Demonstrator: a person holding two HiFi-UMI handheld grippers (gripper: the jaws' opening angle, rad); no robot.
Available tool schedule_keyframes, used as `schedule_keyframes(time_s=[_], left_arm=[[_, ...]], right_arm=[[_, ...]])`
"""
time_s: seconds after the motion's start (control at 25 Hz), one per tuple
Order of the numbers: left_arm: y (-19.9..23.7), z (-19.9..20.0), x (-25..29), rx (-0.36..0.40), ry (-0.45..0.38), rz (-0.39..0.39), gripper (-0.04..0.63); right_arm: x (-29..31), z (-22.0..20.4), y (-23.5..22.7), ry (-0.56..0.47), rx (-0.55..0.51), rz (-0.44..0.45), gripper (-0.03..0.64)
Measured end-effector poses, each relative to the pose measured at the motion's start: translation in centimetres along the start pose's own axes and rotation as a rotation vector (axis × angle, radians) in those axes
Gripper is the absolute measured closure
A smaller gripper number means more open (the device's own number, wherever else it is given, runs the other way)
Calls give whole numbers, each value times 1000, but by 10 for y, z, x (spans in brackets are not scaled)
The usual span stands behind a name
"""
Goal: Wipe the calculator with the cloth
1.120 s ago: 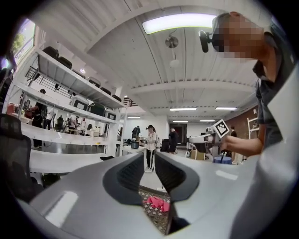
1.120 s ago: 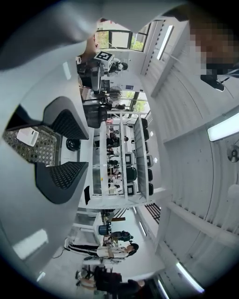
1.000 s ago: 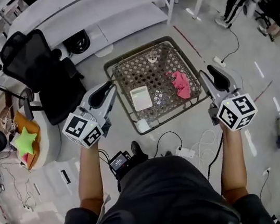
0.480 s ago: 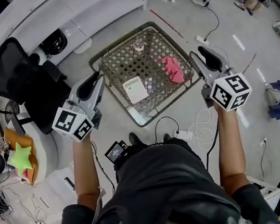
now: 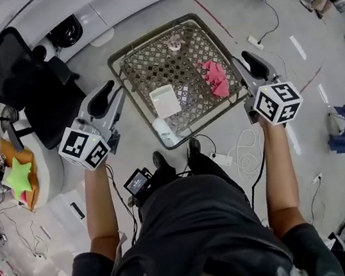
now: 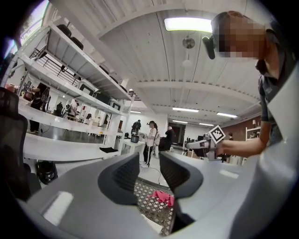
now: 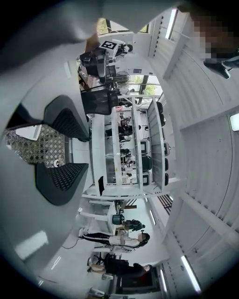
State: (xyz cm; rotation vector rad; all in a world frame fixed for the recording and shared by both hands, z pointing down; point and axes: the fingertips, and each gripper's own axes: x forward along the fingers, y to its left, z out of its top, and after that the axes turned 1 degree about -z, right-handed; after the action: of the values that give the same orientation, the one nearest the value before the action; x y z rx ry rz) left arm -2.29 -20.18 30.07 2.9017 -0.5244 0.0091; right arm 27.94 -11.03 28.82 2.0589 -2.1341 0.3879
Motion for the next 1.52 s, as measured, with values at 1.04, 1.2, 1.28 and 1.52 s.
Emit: schedule_keyframes(time_s=[1.04, 1.2, 1.28, 1.52], left_arm=[[-8, -126, -11, -146, 153, 346, 416], [-6, -144, -14, -171, 171, 366, 414], [-4, -152, -15, -184, 182, 372, 411], [7, -170, -12, -214, 192, 373, 410]], right_arm=[[159, -291, -153, 459, 135, 48, 465], [169, -343, -168, 548, 154, 17, 465], [173, -366, -171, 587, 165, 16, 465], [182, -414, -177, 683, 157, -9, 465]])
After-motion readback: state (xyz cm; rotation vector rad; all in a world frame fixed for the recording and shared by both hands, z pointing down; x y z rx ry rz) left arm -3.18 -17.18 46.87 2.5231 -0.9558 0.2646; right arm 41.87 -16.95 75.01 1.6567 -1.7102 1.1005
